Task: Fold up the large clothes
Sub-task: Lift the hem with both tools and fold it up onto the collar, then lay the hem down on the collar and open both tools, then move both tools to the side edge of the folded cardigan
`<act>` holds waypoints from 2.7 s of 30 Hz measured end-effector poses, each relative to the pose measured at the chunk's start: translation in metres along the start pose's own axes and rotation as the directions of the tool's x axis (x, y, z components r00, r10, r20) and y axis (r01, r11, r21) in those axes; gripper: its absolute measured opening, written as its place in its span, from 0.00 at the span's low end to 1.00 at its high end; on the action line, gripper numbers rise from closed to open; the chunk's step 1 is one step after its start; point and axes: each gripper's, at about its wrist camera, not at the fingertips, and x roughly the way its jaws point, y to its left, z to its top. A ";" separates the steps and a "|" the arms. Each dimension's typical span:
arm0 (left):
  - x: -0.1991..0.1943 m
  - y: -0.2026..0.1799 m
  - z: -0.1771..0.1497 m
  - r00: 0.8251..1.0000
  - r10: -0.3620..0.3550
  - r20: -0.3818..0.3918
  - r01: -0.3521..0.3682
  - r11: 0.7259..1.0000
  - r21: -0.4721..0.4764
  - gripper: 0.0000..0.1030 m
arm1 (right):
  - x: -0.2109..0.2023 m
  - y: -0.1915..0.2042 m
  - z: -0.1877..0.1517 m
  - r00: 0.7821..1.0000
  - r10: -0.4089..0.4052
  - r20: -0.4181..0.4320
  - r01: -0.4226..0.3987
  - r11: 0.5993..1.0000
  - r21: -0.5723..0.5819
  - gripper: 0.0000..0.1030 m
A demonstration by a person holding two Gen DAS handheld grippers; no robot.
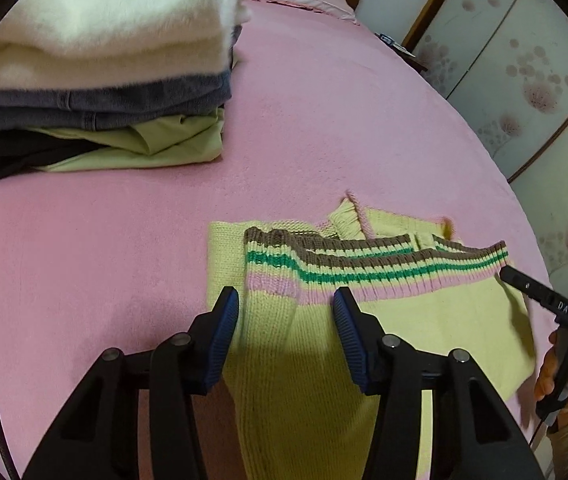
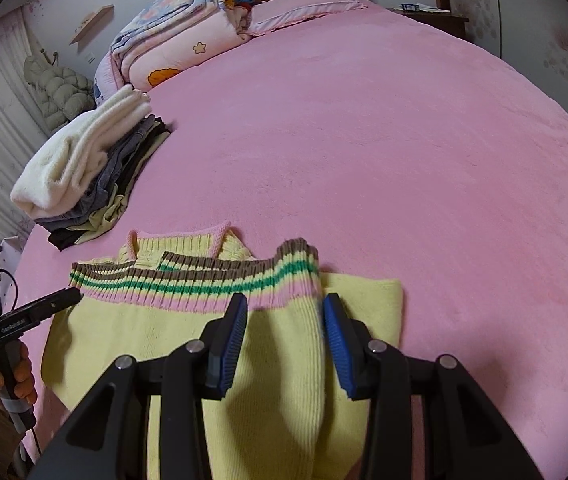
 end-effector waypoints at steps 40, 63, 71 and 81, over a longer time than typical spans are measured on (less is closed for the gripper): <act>-0.074 -0.056 -0.061 0.951 0.208 0.228 -0.215 0.977 0.005 0.36 | -0.058 0.052 -0.048 0.995 -0.062 0.084 0.065 0.997 -0.034 0.13; -0.070 -0.032 -0.083 0.954 0.288 0.079 -0.282 0.956 -0.076 0.59 | -0.059 0.045 -0.096 0.987 -0.159 0.023 0.160 0.987 -0.021 0.09; -0.127 -0.057 -0.080 0.955 0.257 0.151 -0.247 0.966 -0.080 0.79 | -0.098 0.063 -0.093 0.990 -0.122 0.068 0.121 0.993 0.014 0.13; -0.187 -0.071 -0.092 0.951 0.228 0.208 -0.207 0.971 -0.118 0.89 | -0.148 0.084 -0.098 0.985 -0.068 0.158 0.062 0.997 0.043 0.44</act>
